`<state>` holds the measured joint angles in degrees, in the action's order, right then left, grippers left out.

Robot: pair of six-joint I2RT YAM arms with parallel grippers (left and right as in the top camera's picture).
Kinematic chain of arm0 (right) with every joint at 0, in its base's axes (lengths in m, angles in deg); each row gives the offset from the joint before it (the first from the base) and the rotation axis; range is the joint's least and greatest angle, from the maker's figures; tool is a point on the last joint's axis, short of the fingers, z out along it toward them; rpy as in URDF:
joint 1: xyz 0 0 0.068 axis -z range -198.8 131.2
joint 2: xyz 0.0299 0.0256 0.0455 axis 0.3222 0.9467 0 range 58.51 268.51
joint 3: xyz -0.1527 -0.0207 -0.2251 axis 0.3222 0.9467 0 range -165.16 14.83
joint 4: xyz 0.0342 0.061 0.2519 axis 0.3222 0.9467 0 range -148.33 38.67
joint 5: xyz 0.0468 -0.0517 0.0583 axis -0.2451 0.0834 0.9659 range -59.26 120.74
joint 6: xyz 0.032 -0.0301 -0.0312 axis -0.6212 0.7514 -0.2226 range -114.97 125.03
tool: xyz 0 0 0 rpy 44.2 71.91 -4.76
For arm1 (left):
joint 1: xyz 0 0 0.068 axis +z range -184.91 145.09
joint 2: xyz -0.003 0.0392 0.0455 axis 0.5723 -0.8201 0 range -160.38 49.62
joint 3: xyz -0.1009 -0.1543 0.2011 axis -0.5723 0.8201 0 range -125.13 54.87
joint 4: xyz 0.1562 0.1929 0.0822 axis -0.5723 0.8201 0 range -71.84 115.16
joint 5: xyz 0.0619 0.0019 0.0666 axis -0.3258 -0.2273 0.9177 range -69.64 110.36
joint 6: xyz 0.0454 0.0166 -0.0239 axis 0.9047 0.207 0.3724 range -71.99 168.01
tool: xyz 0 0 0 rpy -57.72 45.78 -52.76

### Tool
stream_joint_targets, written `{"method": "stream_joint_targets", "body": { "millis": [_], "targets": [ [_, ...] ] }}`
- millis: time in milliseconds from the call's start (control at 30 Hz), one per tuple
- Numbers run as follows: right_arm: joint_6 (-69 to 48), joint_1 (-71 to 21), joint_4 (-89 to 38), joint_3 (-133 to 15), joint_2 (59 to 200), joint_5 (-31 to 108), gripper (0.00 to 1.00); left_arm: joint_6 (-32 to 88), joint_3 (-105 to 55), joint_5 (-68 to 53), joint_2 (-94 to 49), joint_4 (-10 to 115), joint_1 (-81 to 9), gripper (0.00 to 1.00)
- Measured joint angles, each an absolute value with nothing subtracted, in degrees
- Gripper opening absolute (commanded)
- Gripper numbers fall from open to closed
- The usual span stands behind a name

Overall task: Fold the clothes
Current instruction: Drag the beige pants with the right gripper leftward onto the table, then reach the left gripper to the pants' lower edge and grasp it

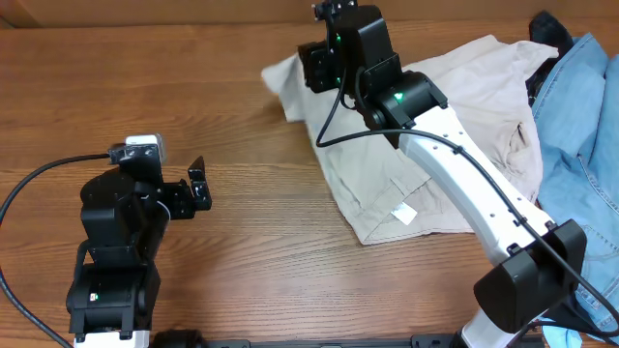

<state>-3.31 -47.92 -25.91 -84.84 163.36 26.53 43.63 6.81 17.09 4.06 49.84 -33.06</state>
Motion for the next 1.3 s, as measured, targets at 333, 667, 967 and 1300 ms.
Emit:
{"method": "stream_joint_targets", "body": {
  "millis": [333, 667, 967, 1300],
  "targets": [
    [-4.71, -31.86, -0.4, -84.87, 156.46, 21.79, 1.0, 38.49, 6.79, 9.07, 3.22, 49.36, -33.3, 1.0],
    [-6.31, -16.14, 13.87, -85.24, 150.95, 23.73, 1.0, 24.79, 6.68, -1.81, -13.21, 49.2, -46.09, 1.0],
    [-6.74, -10.0, 14.81, -85.24, 150.99, 28.65, 1.0, 5.05, 6.66, -4.78, -32.18, 41.07, -62.33, 1.0],
    [-6.77, -9.94, 15.69, -85.24, 150.99, 30.11, 1.0, -13.72, 6.49, -5.64, -48.64, 25.25, -70.83, 0.98]
  ]
}}
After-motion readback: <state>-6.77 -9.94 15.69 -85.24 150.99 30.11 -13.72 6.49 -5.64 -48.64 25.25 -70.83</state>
